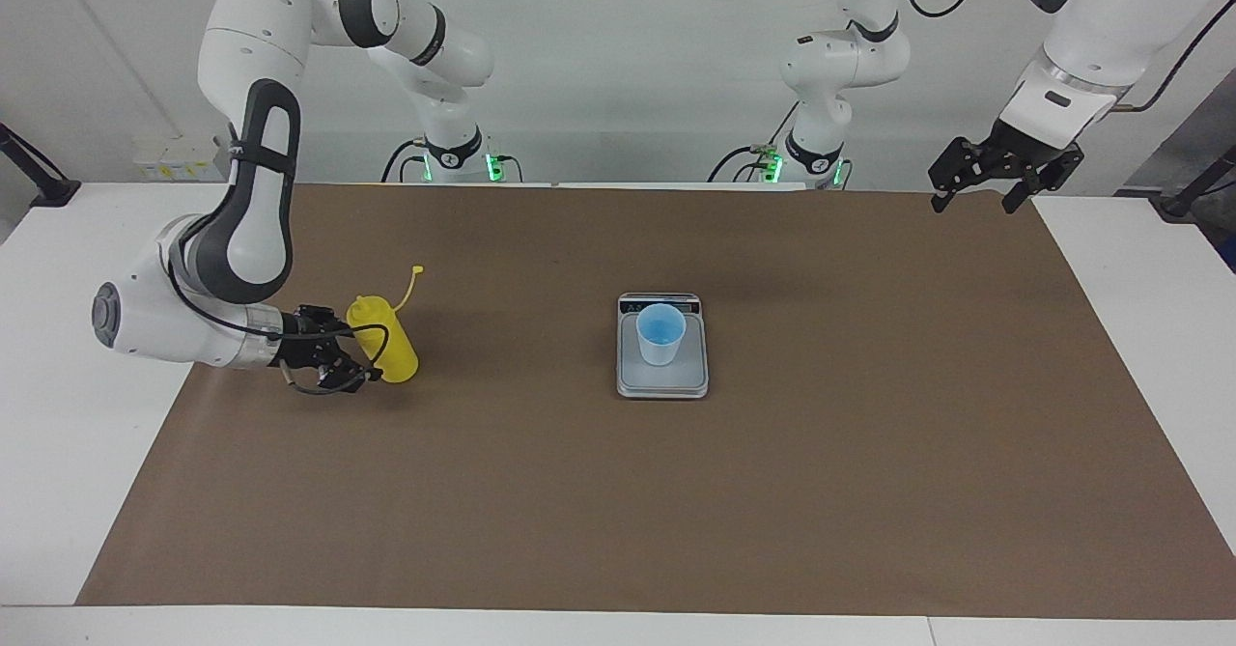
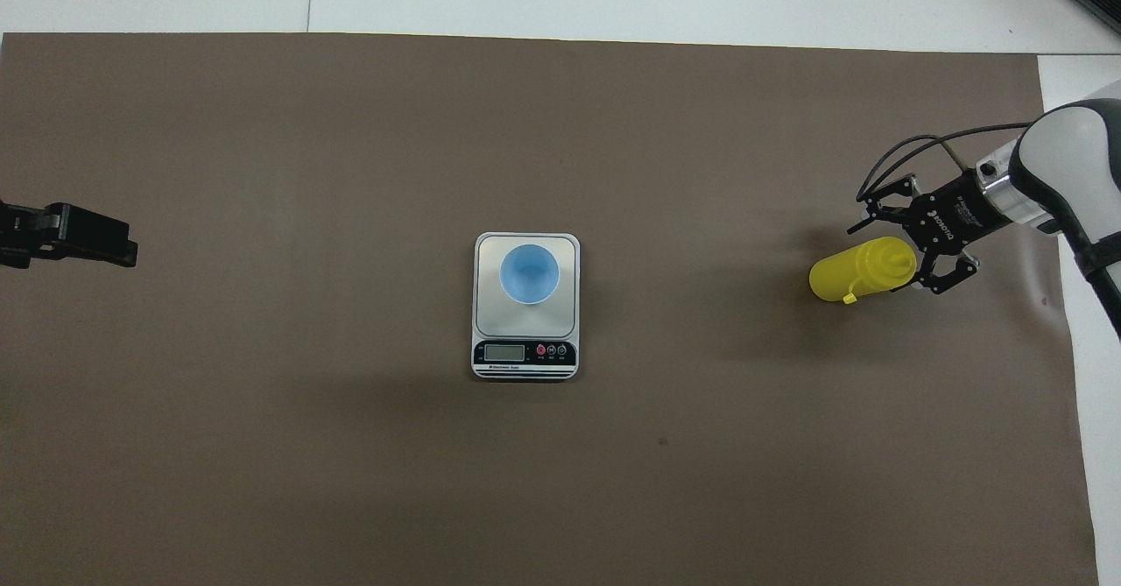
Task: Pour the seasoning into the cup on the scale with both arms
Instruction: 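Reach the right gripper to the yellow bottle and grasp it, then lift the yellow bottle with the right gripper toward the cup, then tilt the bottle nozzle-down over the blue cup with the right gripper, then turn the bottle upright and raise it away from the cup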
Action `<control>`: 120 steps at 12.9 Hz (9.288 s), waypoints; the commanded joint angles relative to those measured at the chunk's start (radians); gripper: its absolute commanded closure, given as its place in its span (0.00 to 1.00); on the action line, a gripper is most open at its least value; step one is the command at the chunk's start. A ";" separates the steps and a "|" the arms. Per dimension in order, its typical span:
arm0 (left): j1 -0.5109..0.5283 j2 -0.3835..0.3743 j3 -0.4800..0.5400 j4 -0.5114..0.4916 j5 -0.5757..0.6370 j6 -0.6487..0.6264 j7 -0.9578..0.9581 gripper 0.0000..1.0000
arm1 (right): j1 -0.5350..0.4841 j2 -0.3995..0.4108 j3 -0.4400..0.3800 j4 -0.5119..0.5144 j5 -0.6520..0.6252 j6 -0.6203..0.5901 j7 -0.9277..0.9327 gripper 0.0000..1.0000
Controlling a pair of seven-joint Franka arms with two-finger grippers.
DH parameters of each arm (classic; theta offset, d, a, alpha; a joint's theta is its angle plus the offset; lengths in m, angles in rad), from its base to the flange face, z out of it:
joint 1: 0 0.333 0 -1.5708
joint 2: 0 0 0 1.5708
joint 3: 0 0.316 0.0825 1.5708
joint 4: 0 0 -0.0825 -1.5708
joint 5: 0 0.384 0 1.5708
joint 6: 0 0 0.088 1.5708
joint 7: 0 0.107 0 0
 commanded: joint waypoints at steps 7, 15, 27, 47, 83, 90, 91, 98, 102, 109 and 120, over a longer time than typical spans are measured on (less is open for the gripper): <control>0.010 -0.014 0.000 -0.019 0.019 -0.013 -0.012 0.00 | -0.044 -0.070 0.005 -0.114 0.156 -0.013 0.124 0.45; 0.010 -0.015 0.000 -0.022 0.019 -0.013 -0.012 0.00 | 0.046 -0.150 0.002 -0.110 0.133 0.147 0.366 1.00; 0.010 -0.014 0.000 -0.022 0.019 -0.013 -0.012 0.00 | 0.537 -0.161 0.003 0.034 -0.565 0.466 1.290 1.00; 0.010 -0.014 0.000 -0.022 0.019 -0.013 -0.012 0.00 | 0.666 -0.253 0.005 -0.349 -1.532 1.205 1.728 1.00; 0.010 -0.014 0.000 -0.022 0.019 -0.013 -0.012 0.00 | 0.821 -0.190 0.017 -0.279 -2.417 0.864 2.278 1.00; 0.010 -0.014 0.000 -0.022 0.019 -0.013 -0.012 0.00 | 0.724 -0.294 0.015 -0.253 -2.016 1.077 2.258 1.00; 0.010 -0.014 0.000 -0.022 0.019 -0.013 -0.012 0.00 | 0.714 -0.305 0.015 -0.253 -1.936 1.093 2.255 1.00; 0.010 -0.014 0.000 -0.022 0.019 -0.013 -0.012 0.00 | 0.652 -0.345 0.017 -0.260 -1.546 1.329 2.246 1.00; 0.010 -0.014 0.000 -0.022 0.019 -0.013 -0.012 0.00 | 0.652 -0.354 0.025 -0.260 -1.265 1.364 2.243 1.00; 0.010 -0.014 0.000 -0.022 0.019 -0.013 -0.012 0.00 | 0.652 -0.351 0.029 -0.263 -0.584 1.314 2.222 1.00; 0.010 -0.014 0.000 -0.022 0.019 -0.013 -0.012 0.00 | 0.557 -0.371 0.032 -0.260 -0.234 1.041 1.972 1.00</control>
